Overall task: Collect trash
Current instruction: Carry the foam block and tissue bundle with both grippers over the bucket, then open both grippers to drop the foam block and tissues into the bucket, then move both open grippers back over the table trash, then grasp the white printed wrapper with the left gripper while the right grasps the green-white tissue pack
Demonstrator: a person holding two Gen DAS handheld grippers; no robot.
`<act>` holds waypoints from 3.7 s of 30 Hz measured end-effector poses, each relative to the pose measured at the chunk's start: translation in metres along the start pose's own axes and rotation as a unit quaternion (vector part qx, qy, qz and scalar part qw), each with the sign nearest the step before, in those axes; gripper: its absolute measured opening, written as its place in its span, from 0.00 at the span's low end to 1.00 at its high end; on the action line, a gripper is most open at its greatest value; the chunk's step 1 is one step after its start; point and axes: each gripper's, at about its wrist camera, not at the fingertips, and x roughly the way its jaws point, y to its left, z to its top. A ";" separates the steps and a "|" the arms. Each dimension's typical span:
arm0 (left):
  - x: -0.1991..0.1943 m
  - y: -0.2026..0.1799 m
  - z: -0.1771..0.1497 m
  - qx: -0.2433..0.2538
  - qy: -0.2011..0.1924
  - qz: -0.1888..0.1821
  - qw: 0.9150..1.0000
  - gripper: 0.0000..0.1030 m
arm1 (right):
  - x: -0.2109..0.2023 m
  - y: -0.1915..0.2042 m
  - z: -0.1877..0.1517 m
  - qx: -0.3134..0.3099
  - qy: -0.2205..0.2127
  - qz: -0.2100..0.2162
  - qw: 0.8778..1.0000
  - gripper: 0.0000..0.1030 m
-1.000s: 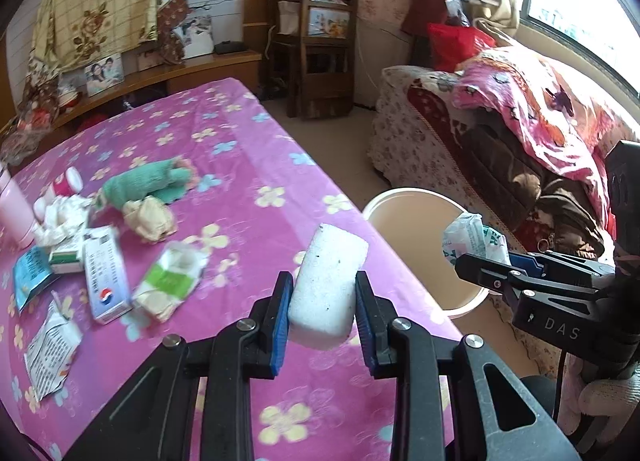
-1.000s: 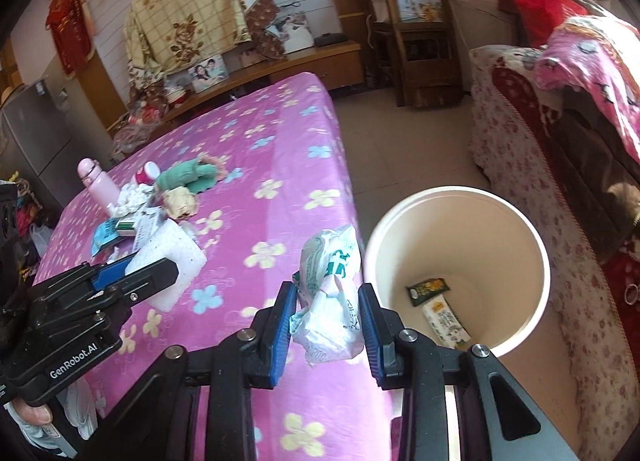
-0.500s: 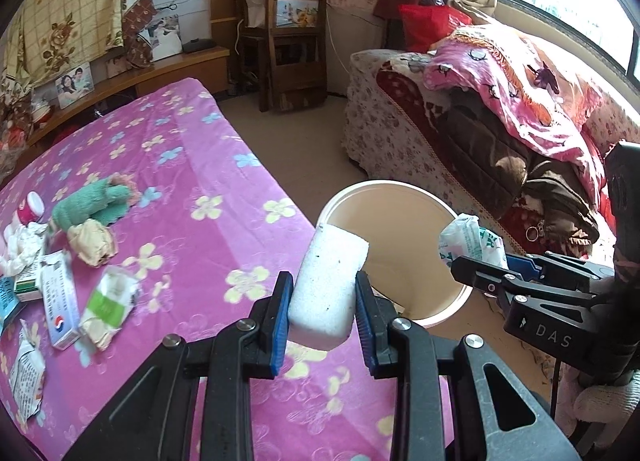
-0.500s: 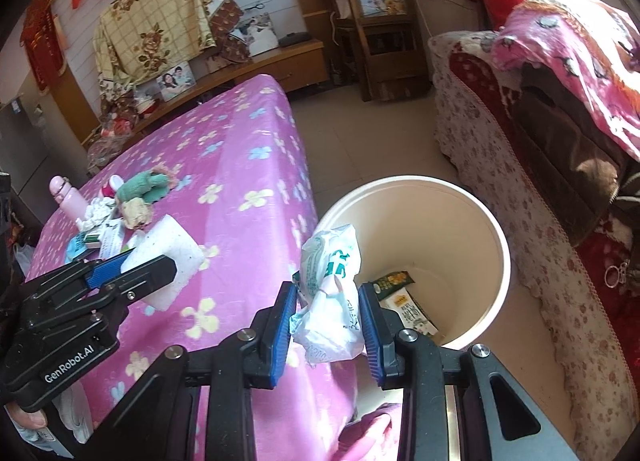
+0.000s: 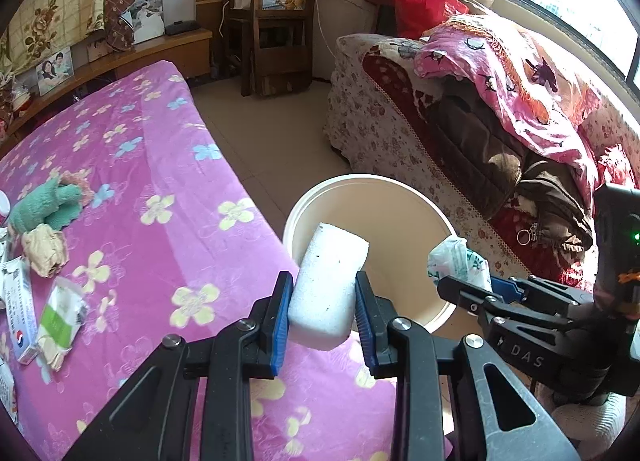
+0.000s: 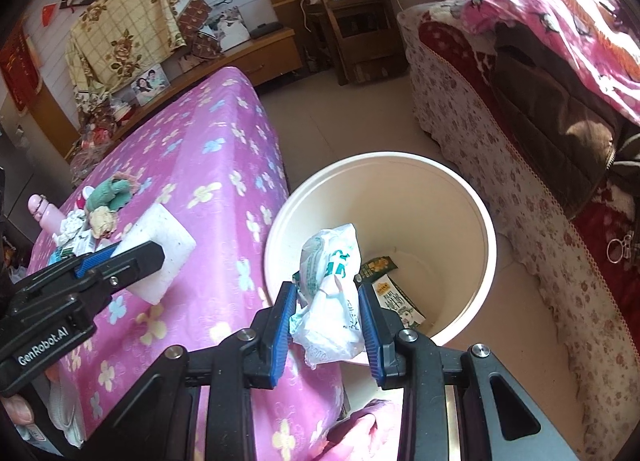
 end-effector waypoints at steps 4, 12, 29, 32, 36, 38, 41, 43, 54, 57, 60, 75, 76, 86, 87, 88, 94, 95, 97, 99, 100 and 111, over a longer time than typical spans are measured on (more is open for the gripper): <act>0.010 -0.006 0.003 0.003 0.006 -0.004 1.000 0.31 | 0.006 -0.011 0.001 0.013 0.005 -0.007 1.000 0.35; 0.026 -0.012 0.007 0.009 0.014 -0.004 1.000 0.33 | 0.019 -0.022 0.003 0.023 0.011 -0.015 1.000 0.35; 0.035 -0.006 0.007 0.001 0.016 -0.012 1.000 0.57 | 0.028 -0.035 0.005 0.050 0.001 -0.012 0.999 0.66; 0.032 -0.004 0.006 0.002 0.014 -0.004 1.000 0.57 | 0.028 -0.033 0.003 0.047 0.006 -0.011 0.999 0.66; 0.025 -0.001 0.003 0.005 0.008 0.008 1.000 0.57 | 0.025 -0.026 0.002 0.042 0.005 -0.012 0.999 0.66; 0.021 0.002 0.001 0.005 0.003 0.014 1.000 0.57 | 0.021 -0.022 0.001 0.038 0.002 -0.012 0.999 0.66; 0.013 0.007 -0.002 0.004 -0.005 0.026 1.000 0.57 | 0.016 -0.013 0.000 0.033 -0.002 -0.012 0.999 0.66; 0.006 0.013 -0.004 0.001 -0.013 0.037 0.999 0.57 | 0.013 -0.008 0.000 0.028 -0.004 -0.011 1.000 0.66; -0.029 0.042 -0.024 -0.010 -0.036 0.077 0.996 0.57 | 0.001 0.039 -0.003 -0.005 -0.011 0.007 1.000 0.66; -0.039 0.054 -0.031 -0.018 -0.041 0.090 0.995 0.57 | -0.003 0.056 -0.004 -0.016 -0.014 0.014 1.000 0.66; -0.050 0.068 -0.037 -0.028 -0.046 0.100 0.994 0.57 | -0.004 0.073 -0.004 -0.029 -0.016 0.022 0.999 0.66; -0.106 0.147 -0.076 -0.090 -0.065 0.145 0.983 0.57 | 0.002 0.172 -0.020 -0.087 0.000 0.070 0.994 0.66; -0.110 0.154 -0.080 -0.095 -0.065 0.146 0.983 0.57 | 0.002 0.180 -0.022 -0.091 0.002 0.075 0.993 0.66; -0.144 0.220 -0.120 -0.125 -0.052 0.159 0.978 0.63 | 0.016 0.243 -0.038 -0.134 0.029 0.110 0.984 0.66; -0.146 0.226 -0.123 -0.127 -0.050 0.162 0.977 0.63 | 0.018 0.249 -0.039 -0.139 0.033 0.113 0.983 0.66; -0.149 0.235 -0.128 -0.129 -0.046 0.166 0.976 0.63 | 0.021 0.255 -0.040 -0.142 0.036 0.116 0.982 0.66; -0.154 0.280 -0.148 -0.146 -0.027 0.186 0.971 0.63 | 0.039 0.274 -0.036 -0.134 0.052 0.130 0.981 0.66; -0.155 0.287 -0.151 -0.151 -0.025 0.189 0.970 0.63 | 0.042 0.275 -0.035 -0.131 0.055 0.129 0.981 0.66; -0.155 0.297 -0.154 -0.157 -0.024 0.195 0.968 0.63 | 0.054 0.281 -0.031 -0.125 0.065 0.131 0.981 0.66; -0.153 0.305 -0.157 -0.160 -0.021 0.201 0.966 0.63 | 0.066 0.287 -0.027 -0.120 0.073 0.127 0.982 0.66; -0.151 0.309 -0.157 -0.159 -0.019 0.204 0.966 0.63 | 0.072 0.289 -0.025 -0.117 0.077 0.126 0.982 0.66; -0.120 0.319 -0.144 -0.135 0.004 0.209 0.968 0.67 | 0.118 0.318 0.002 -0.102 0.070 0.094 0.988 0.66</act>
